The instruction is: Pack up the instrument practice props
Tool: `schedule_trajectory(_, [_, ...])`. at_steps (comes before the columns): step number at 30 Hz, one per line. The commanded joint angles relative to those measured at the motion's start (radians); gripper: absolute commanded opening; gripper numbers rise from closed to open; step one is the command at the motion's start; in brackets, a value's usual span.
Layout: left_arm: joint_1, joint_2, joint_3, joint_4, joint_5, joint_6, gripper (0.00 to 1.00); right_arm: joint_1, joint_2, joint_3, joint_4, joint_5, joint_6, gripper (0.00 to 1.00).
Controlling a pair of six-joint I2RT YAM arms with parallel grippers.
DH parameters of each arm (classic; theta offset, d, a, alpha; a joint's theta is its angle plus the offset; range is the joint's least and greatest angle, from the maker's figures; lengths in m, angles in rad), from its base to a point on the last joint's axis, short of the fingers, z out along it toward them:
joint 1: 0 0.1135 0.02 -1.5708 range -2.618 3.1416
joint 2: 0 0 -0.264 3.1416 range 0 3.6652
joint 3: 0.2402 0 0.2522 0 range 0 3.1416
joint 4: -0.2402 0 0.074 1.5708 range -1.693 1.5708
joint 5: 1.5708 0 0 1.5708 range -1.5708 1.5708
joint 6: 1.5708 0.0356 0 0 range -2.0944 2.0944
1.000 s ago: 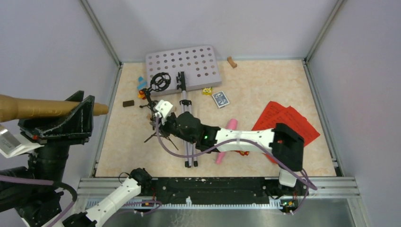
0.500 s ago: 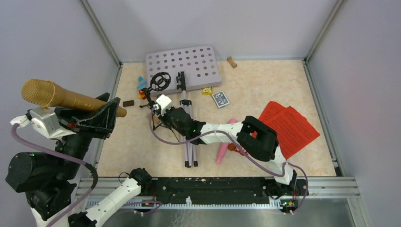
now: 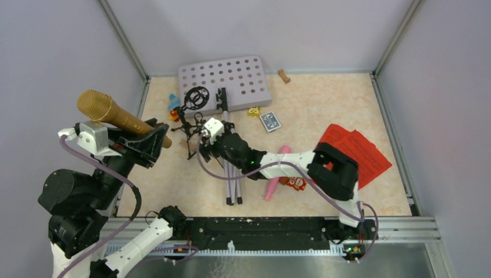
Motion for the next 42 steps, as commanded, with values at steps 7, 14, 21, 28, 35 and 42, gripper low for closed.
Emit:
schedule_trajectory(7, [0.001, 0.046, -0.115, 0.133, 0.296, -0.032, 0.00, 0.046, -0.723, -0.441, -0.017, -0.176, -0.038, 0.81])
schedule_trajectory(14, [0.000, 0.132, -0.200, 0.220, 0.545, -0.093, 0.00, 0.049, -1.075, -0.358, -0.299, -0.143, -0.025, 0.74])
schedule_trajectory(21, [0.000, 0.247, -0.322, 0.372, 0.869, -0.176, 0.00, 0.050, -1.081, -0.214, -0.428, -0.294, 0.110, 0.79])
schedule_trajectory(28, [0.001, 0.282, -0.365, 0.417, 0.973, -0.187, 0.00, 0.051, -1.016, -0.188, -0.379, -0.357, 0.176, 0.79])
schedule_trajectory(35, [0.000, 0.264, -0.398, 0.425, 1.010, -0.173, 0.00, 0.050, -0.956, -0.185, -0.342, -0.306, 0.211, 0.74])
schedule_trajectory(42, [0.000, 0.271, -0.424, 0.428, 1.021, -0.166, 0.00, 0.050, -0.908, -0.162, -0.310, -0.311, 0.237, 0.68])
